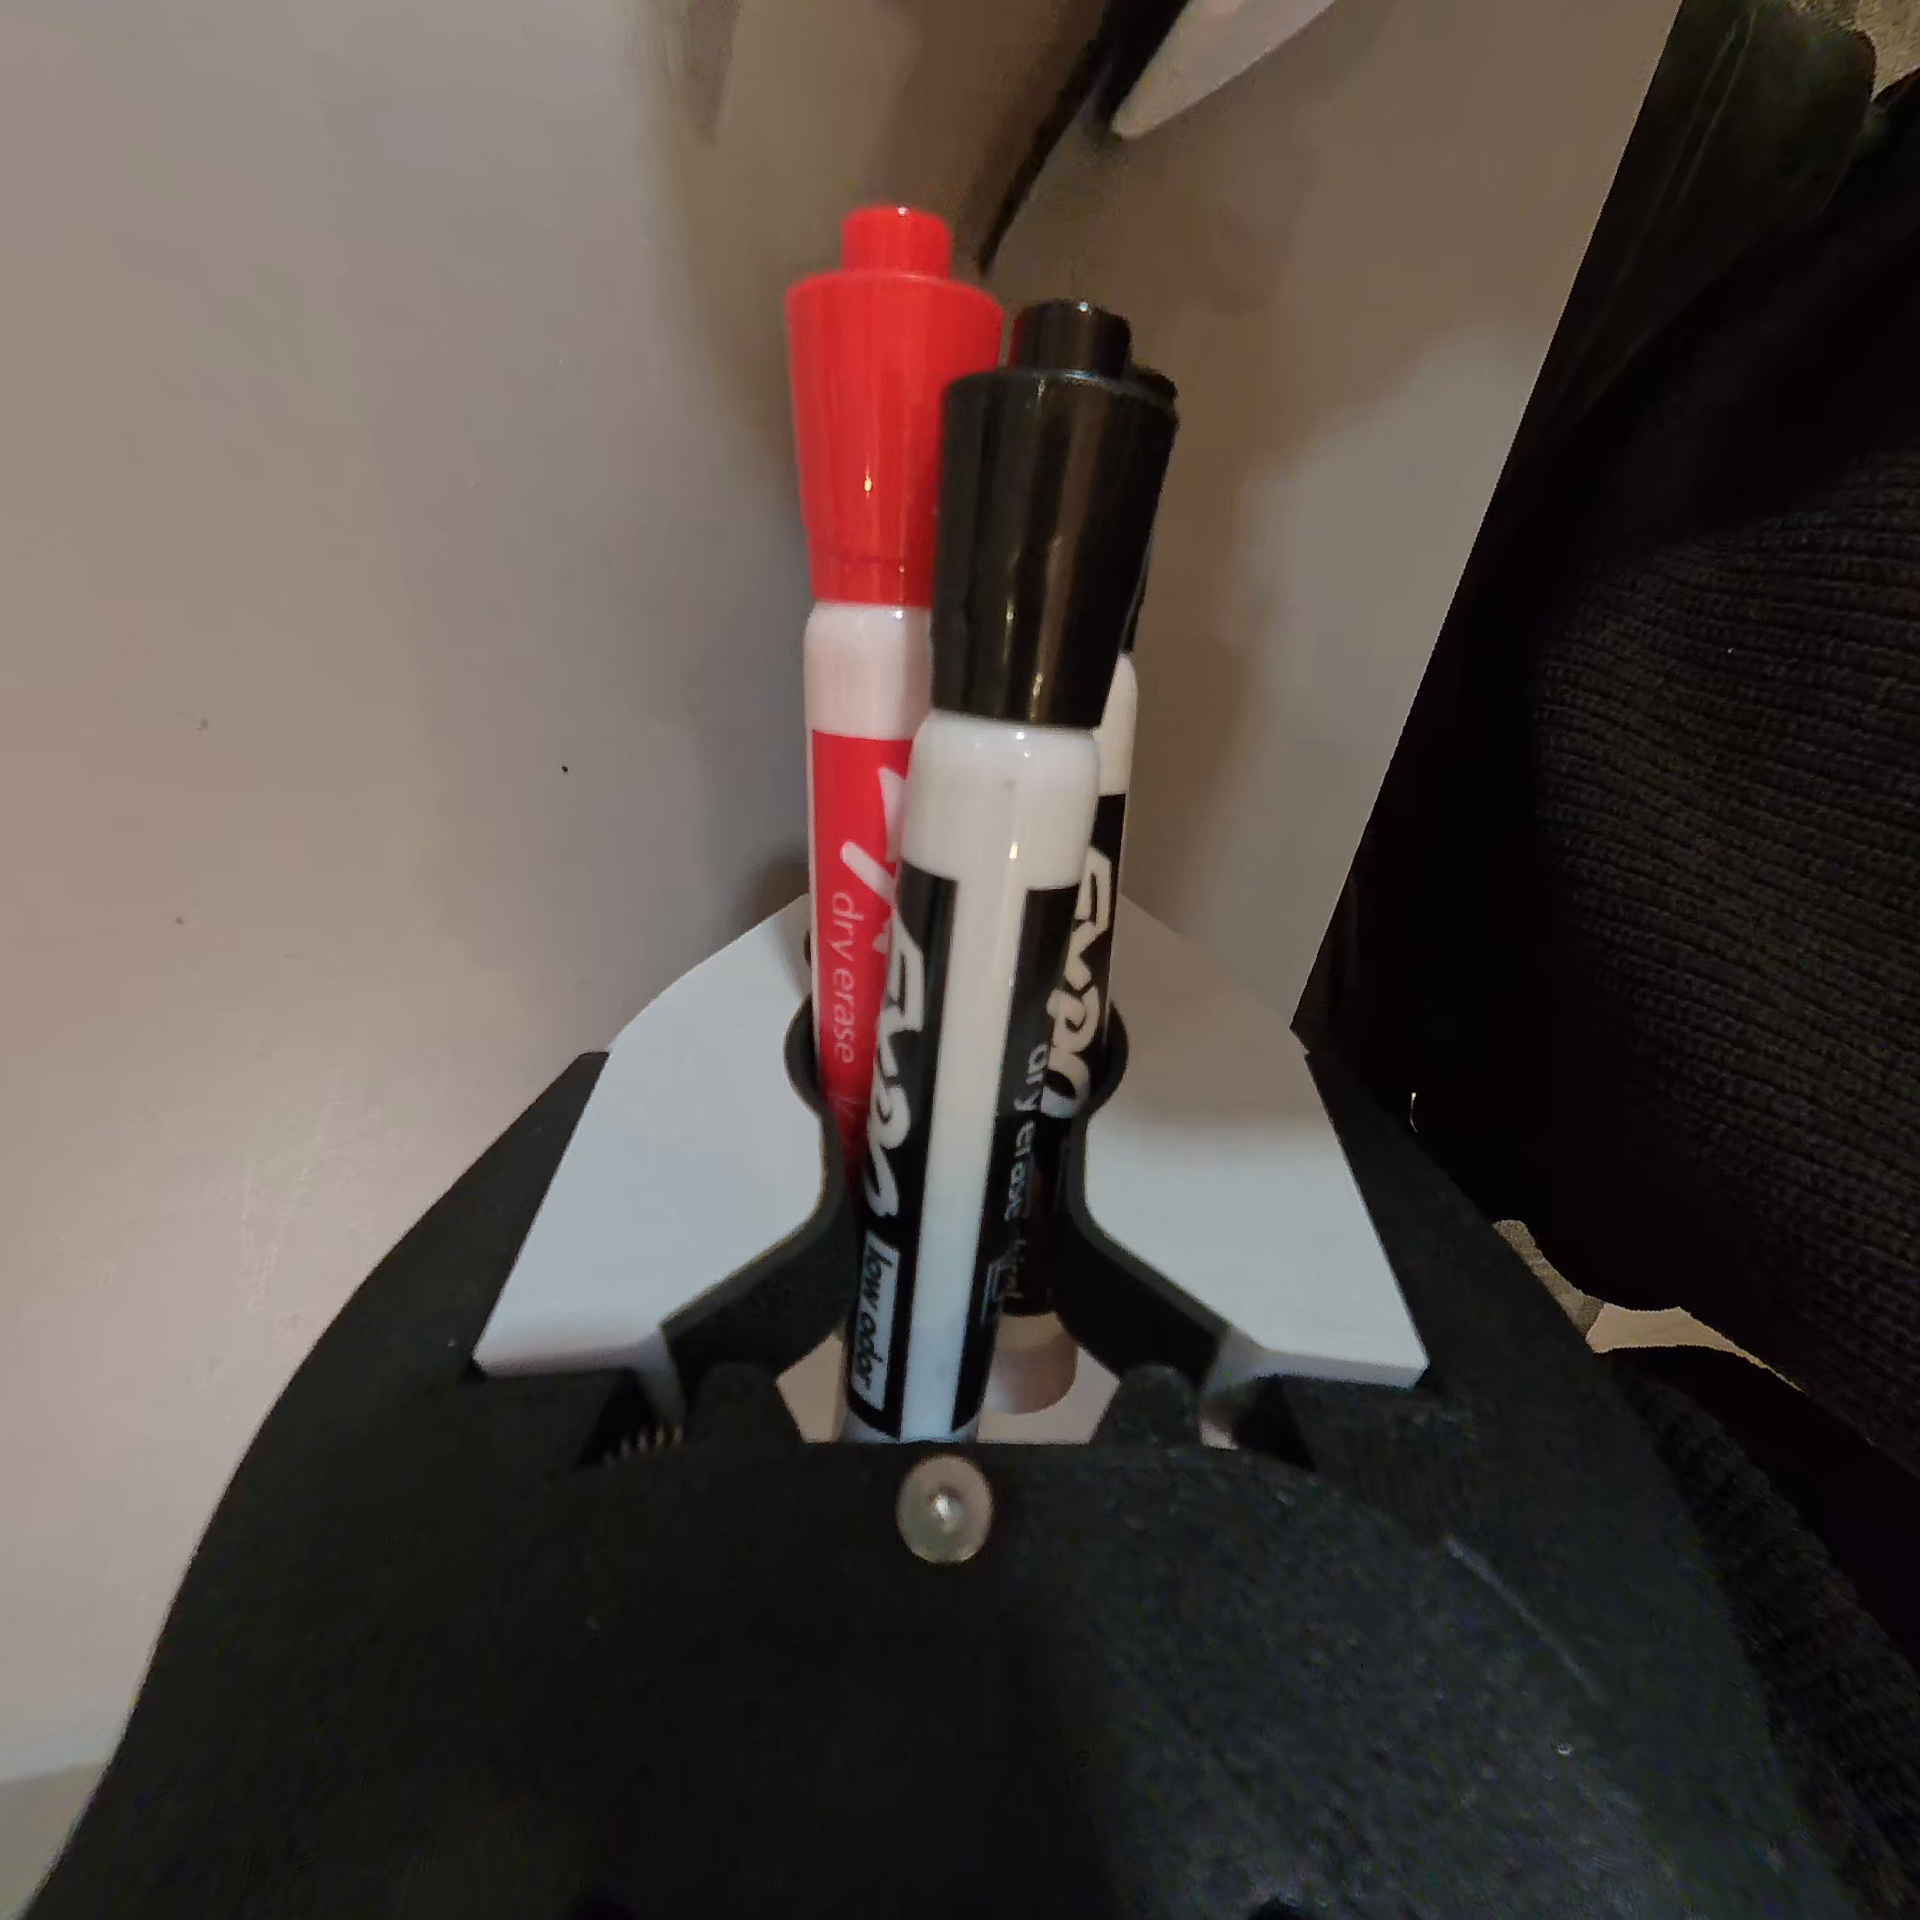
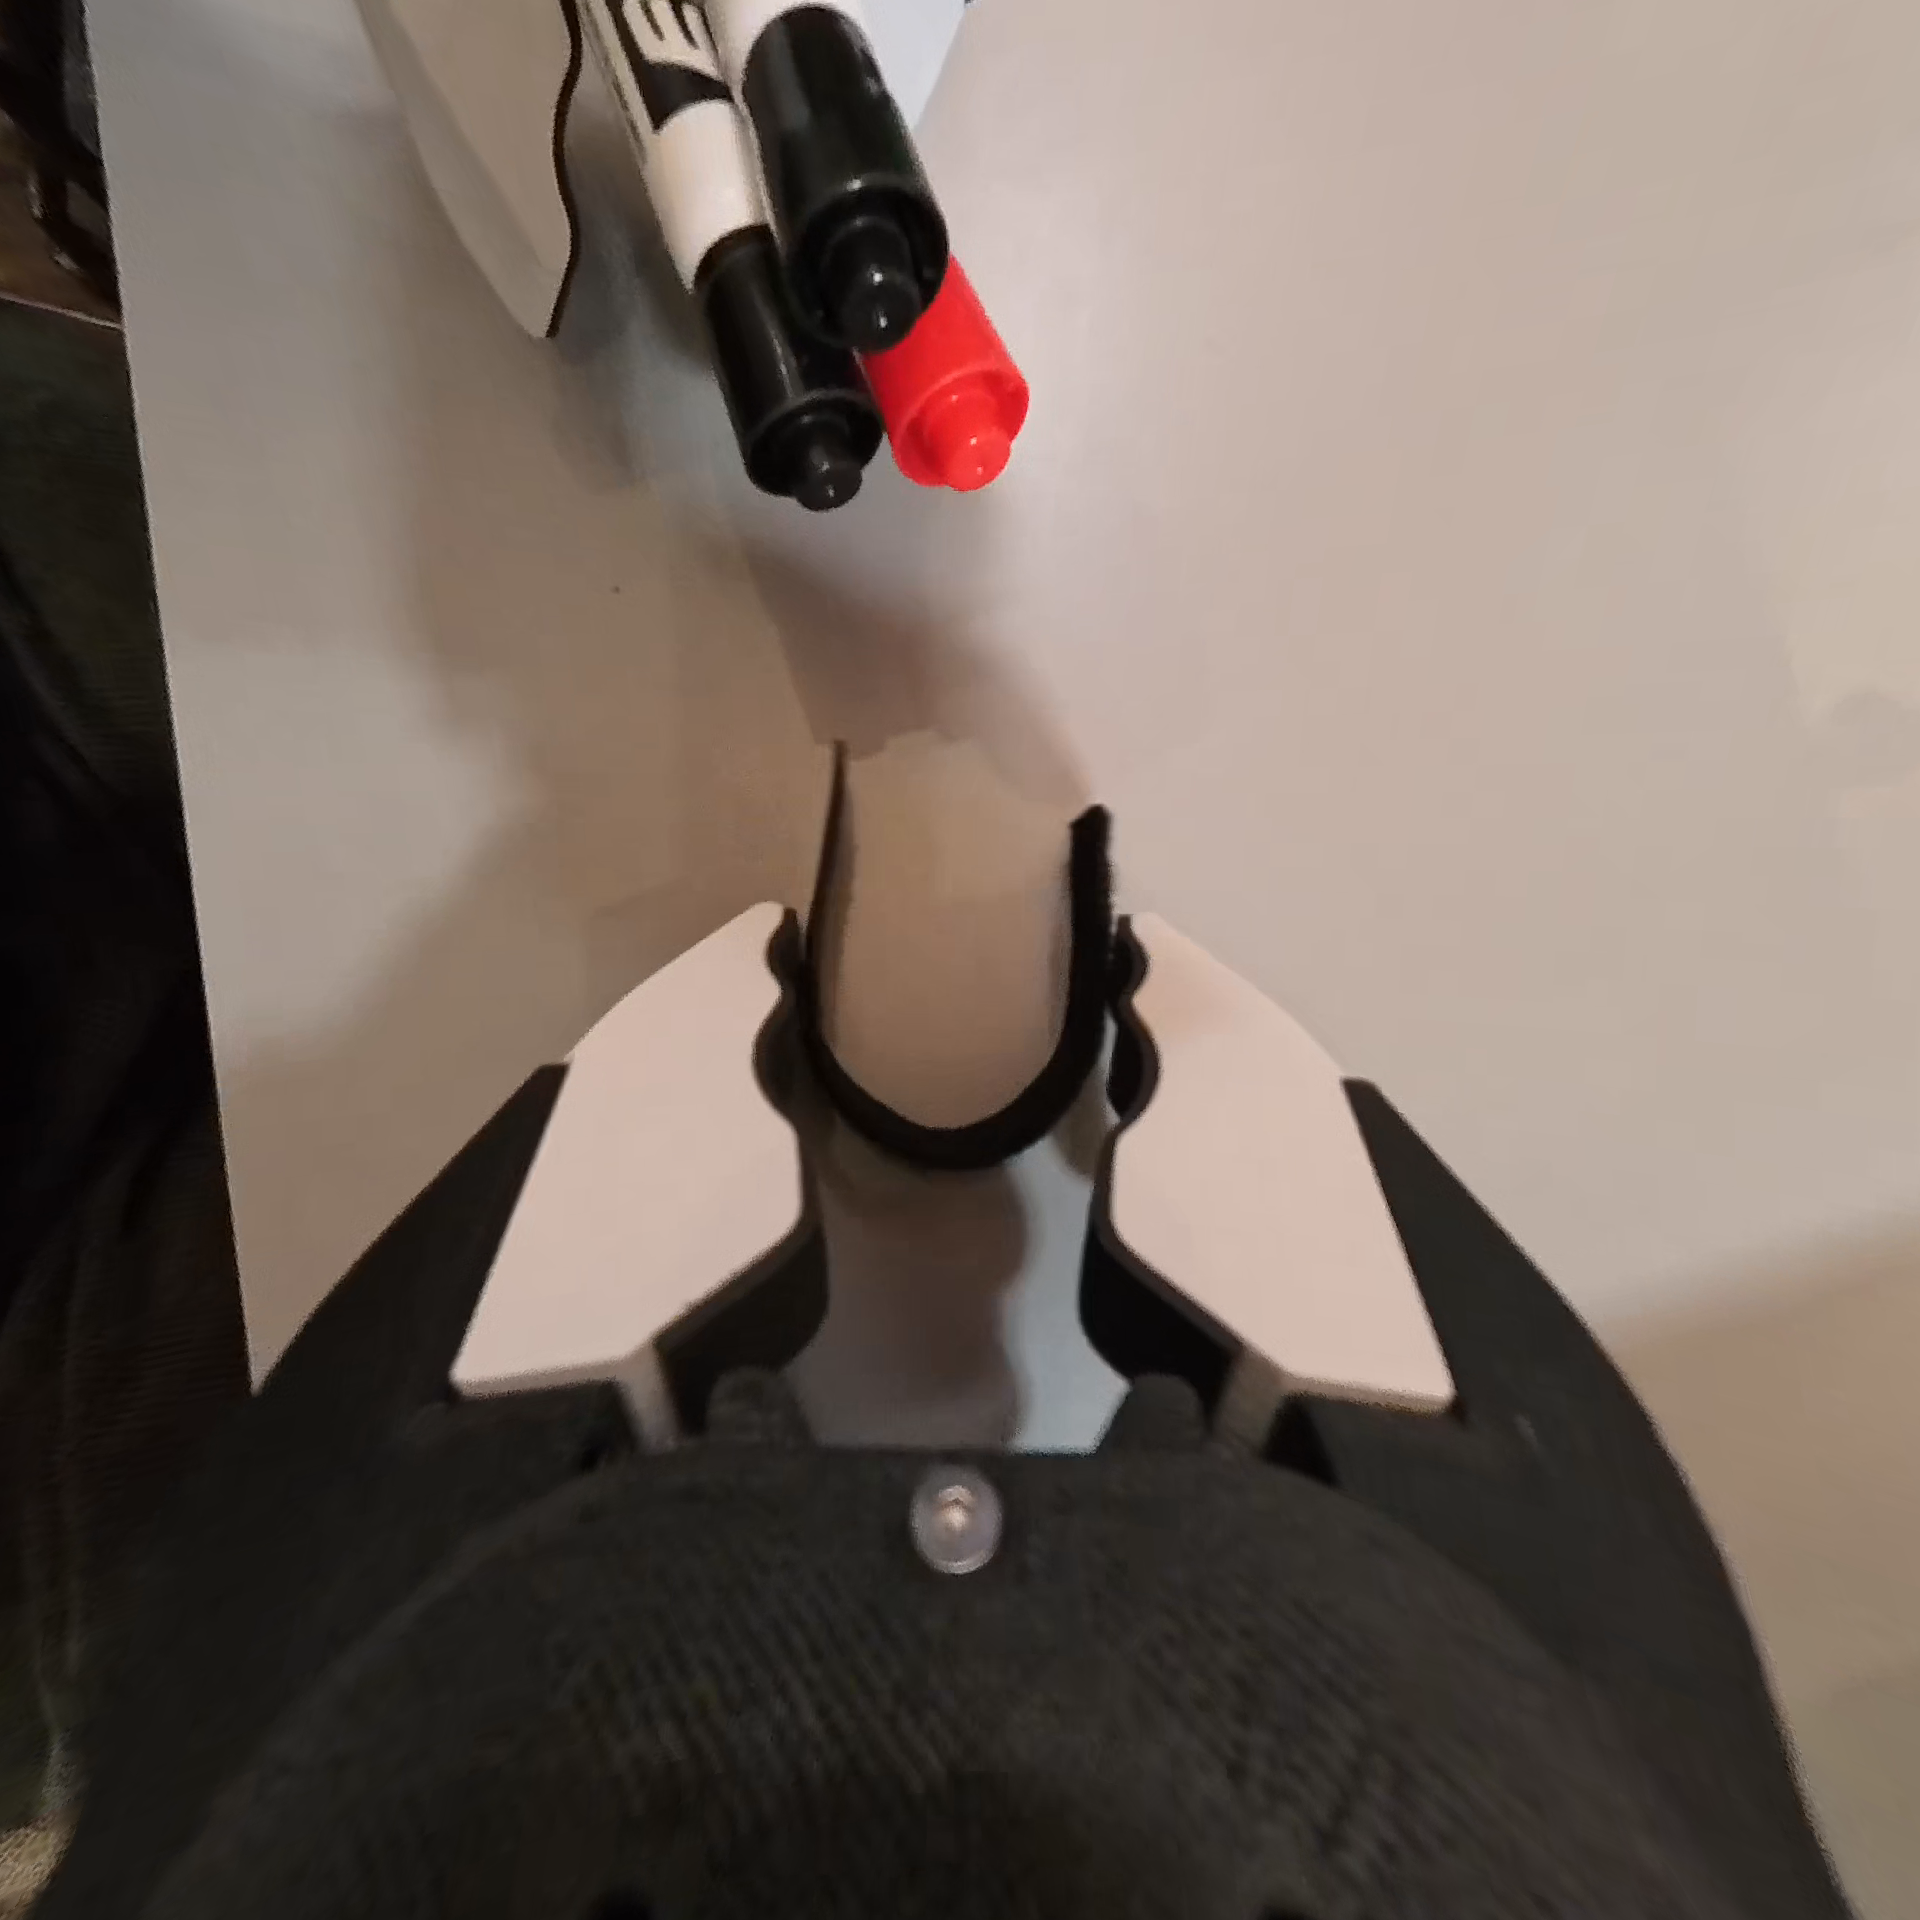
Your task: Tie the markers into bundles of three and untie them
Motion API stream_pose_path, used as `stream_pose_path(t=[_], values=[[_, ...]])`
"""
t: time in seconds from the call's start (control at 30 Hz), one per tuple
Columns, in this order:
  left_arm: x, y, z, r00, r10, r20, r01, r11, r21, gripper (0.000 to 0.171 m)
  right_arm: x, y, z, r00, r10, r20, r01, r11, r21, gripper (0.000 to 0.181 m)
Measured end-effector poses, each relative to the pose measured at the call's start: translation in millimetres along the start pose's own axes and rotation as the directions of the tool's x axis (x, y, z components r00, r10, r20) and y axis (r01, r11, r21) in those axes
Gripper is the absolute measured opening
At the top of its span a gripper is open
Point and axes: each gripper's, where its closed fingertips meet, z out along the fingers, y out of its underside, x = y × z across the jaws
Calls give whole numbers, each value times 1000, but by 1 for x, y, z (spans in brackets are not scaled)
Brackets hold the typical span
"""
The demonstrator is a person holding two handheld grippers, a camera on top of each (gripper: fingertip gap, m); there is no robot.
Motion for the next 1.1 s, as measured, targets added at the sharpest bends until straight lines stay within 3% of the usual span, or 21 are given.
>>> stream_pose_path(t=[0.23, 0.37, 0.53, 1.1], values=[[-1, -4, -1, 1000, 13, -4, -12, 999, 41, 43, -5, -4, 0, 998, 39, 55, -42, 997, 64, 51], [0, -12, -9, 999, 30, -17, -28, 993, 115, 43, -10, -18, -5, 989, 83, 121, -102, 982, 160, 46], [-3, -14, -19, 1000, 25, -15, -22, 983, 181, 43, -11, -21, -5, 986, 91, 141, -117, 974, 194, 42], [-5, -14, -24, 1000, 22, -11, -19, 980, 200, 44, -3, -34, -5, 989, 111, 93, -133, 953, 272, 43]])
